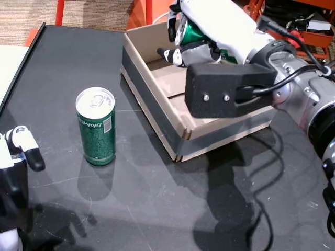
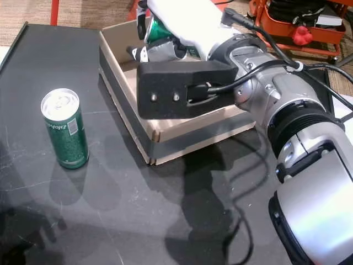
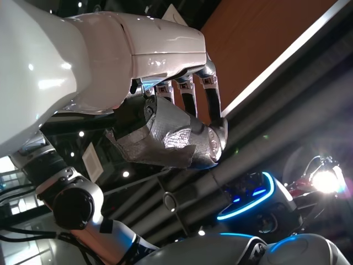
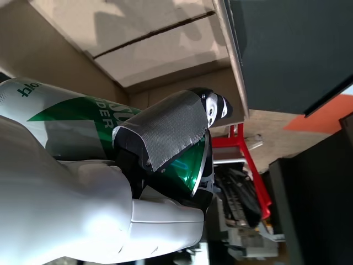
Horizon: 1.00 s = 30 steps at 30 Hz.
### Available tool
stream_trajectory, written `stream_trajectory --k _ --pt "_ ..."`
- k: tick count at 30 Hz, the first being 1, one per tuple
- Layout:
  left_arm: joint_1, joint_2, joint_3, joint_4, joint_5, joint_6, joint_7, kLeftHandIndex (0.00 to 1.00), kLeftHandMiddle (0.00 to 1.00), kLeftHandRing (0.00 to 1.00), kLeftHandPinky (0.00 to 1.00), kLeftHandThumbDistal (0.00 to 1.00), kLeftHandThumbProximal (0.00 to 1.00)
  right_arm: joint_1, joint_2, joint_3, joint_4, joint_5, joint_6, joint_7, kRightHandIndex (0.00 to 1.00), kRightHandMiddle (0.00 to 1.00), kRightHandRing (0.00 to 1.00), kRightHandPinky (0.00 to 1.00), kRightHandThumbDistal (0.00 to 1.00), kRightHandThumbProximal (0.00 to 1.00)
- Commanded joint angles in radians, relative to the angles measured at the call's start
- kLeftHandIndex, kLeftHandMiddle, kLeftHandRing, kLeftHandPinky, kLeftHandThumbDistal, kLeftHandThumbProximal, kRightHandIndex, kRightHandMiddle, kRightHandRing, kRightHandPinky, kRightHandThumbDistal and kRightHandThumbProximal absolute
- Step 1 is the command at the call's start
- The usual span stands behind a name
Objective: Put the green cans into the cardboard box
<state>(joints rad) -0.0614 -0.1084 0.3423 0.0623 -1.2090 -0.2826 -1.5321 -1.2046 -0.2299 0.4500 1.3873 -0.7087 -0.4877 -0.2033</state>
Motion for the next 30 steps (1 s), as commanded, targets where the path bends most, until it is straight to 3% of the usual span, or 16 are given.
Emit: stream_trajectory --k 1,7,9,11,12,13,14,15,16,17,19,21,23,25,27,30 --pt "0.022 -0.082 -0.017 -0.01 0.003 0.02 0.008 0.54 0.48 0.49 0.61 0.21 0.36 0.024 -0.014 -0.021 -0.005 0.024 0.009 0.015 0.07 0.15 0.13 0.14 0.79 0.47" --pt "0.03 -0.116 -0.02 -0.032 -0.006 -0.009 0.009 0.58 0.51 0.49 0.64 0.23 0.38 0.061 -0.021 -0.044 -0.002 0.032 0.017 0.04 0.04 0.13 0.12 0.16 0.79 0.46" --pt "0.02 -0.114 -0.015 -0.022 -0.009 -0.024 -0.006 0.58 0.51 0.51 0.67 0.27 0.5 0.075 -0.023 -0.045 -0.001 0.026 0.025 0.051 0.05 0.13 0.12 0.15 0.8 0.46" --pt "0.012 -0.102 -0.011 -0.003 -0.026 -0.008 -0.029 0.59 0.53 0.52 0.67 0.39 0.48 0.088 -0.027 -0.026 0.0 0.004 0.037 0.046 0.06 0.14 0.13 0.16 0.78 0.52" --pt "0.019 -0.1 -0.016 -0.008 -0.03 0.002 -0.021 0.58 0.51 0.51 0.66 0.39 0.44 0.094 -0.029 -0.019 0.0 -0.004 0.039 0.042 0.06 0.14 0.13 0.16 0.78 0.53" --pt "0.028 -0.099 -0.019 -0.018 -0.03 0.007 -0.009 0.58 0.51 0.5 0.64 0.33 0.4 0.101 -0.03 -0.013 0.001 -0.01 0.041 0.039 0.09 0.19 0.2 0.2 0.77 0.54" --pt "0.035 -0.1 -0.021 -0.027 -0.029 0.01 -0.001 0.58 0.51 0.5 0.64 0.3 0.38 0.104 -0.031 -0.011 0.001 -0.013 0.043 0.039 0.13 0.23 0.23 0.24 0.77 0.55" --pt "0.037 -0.098 -0.023 -0.03 -0.03 0.014 -0.002 0.59 0.53 0.51 0.65 0.28 0.34 0.107 -0.031 -0.014 0.002 -0.009 0.049 0.052 0.27 0.39 0.4 0.36 0.81 0.59" --pt "0.034 -0.098 -0.02 -0.03 -0.025 0.005 -0.007 0.59 0.53 0.52 0.66 0.26 0.34 0.106 -0.031 -0.016 0.002 -0.007 0.058 0.069 0.53 0.56 0.55 0.49 0.82 0.63" --pt "0.028 -0.095 -0.016 -0.025 -0.022 -0.001 -0.015 0.6 0.54 0.53 0.67 0.25 0.36 0.103 -0.032 -0.012 0.003 -0.01 0.069 0.089 0.7 0.71 0.68 0.62 0.84 0.7" --pt "0.024 -0.079 -0.018 -0.019 -0.026 0.023 -0.016 0.6 0.55 0.53 0.65 0.32 0.38 0.097 -0.034 -0.005 0.004 -0.017 0.085 0.118 0.87 0.86 0.81 0.77 0.93 0.76" --pt "0.028 -0.069 -0.019 -0.017 -0.03 0.046 -0.012 0.59 0.54 0.53 0.65 0.33 0.35 0.095 -0.035 0.006 0.003 -0.025 0.099 0.12 0.91 0.9 0.87 0.84 1.0 0.83" --pt "0.015 -0.082 -0.001 -0.013 -0.022 0.011 -0.024 0.58 0.54 0.53 0.68 0.25 0.37 0.095 -0.035 0.015 0.002 -0.031 0.107 0.115 0.92 0.91 0.89 0.85 1.0 0.86" --pt "0.005 -0.09 0.007 -0.002 -0.028 0.002 -0.044 0.6 0.56 0.54 0.7 0.3 0.46 0.096 -0.036 0.02 0.002 -0.034 0.112 0.112 0.93 0.91 0.9 0.84 1.0 0.88" --pt "-0.002 -0.105 0.011 0.002 -0.027 -0.018 -0.05 0.6 0.55 0.53 0.69 0.24 0.42 0.097 -0.036 0.022 0.002 -0.035 0.116 0.111 0.94 0.92 0.91 0.84 1.0 0.88" --pt "-0.006 -0.104 0.004 0.008 -0.025 -0.022 -0.051 0.6 0.55 0.54 0.7 0.29 0.43 0.099 -0.037 0.024 0.002 -0.039 0.117 0.102 0.95 0.92 0.91 0.84 1.0 0.9"
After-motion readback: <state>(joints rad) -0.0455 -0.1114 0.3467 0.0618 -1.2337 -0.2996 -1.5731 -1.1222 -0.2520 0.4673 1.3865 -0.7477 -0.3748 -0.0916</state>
